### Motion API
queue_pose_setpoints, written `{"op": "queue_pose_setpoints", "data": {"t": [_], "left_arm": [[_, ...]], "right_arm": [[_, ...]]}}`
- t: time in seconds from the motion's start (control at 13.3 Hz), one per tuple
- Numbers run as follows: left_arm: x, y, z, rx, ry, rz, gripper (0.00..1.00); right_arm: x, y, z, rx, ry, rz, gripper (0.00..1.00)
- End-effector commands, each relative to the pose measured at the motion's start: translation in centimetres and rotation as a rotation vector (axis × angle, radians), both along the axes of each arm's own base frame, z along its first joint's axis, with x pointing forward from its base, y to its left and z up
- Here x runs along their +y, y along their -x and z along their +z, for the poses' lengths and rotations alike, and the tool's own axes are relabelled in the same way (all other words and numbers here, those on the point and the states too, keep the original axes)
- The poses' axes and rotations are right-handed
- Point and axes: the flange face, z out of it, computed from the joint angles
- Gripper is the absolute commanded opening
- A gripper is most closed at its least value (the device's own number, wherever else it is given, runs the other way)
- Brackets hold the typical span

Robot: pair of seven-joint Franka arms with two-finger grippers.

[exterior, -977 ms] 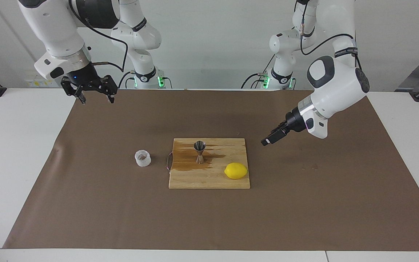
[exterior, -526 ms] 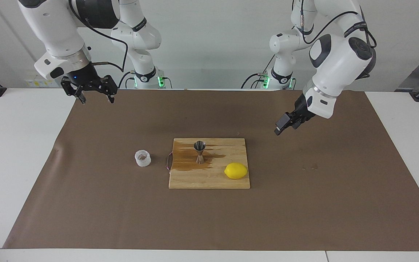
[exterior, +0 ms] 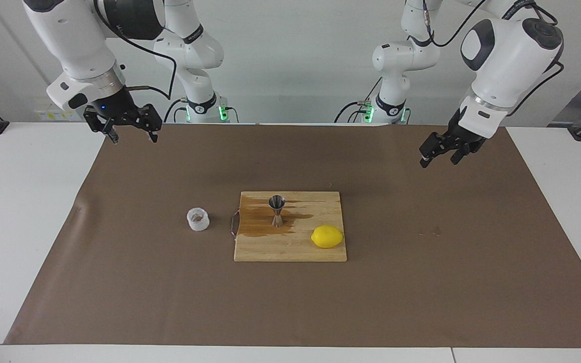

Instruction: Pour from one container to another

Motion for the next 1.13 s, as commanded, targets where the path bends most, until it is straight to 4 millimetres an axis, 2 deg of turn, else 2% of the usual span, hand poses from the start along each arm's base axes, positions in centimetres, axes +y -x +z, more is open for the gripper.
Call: {"op": "queue_pose_setpoints", "data": {"t": [0.0,0.08,0.23,0.45,0.6,0.83,1.05], "left_arm": [[1.2,0.7,1.1,0.025,-0.074,-0.075,1.00],[1.8,0.8,1.3,0.041,-0.077,-0.099,1.00],[2.2,0.7,2.6,0.046,-0.128,-0.134,1.00],[2.4,1.2,2.9,0.068,-0.150,-0.137,1.00],[2.6,1.9,4.1,0.052,-0.152,-0.128,1.00],[2.7,2.2,4.4,0.048,-0.151,-0.117,1.00],[2.6,2.5,4.7,0.048,-0.152,-0.124,1.00]], "right_arm": [[0.1,0.7,0.1,0.027,0.007,-0.014,1.00],[0.3,0.8,0.1,0.029,0.003,0.013,1.00],[1.3,1.0,-0.3,0.023,-0.120,0.141,1.00],[1.2,1.5,-2.0,-0.019,-0.146,0.328,1.00],[1.2,1.8,-3.8,-0.062,-0.167,0.506,1.00],[-1.0,1.0,-6.1,-0.120,-0.190,0.786,1.00],[-3.2,-0.1,-9.9,-0.218,-0.256,1.007,1.00]]}}
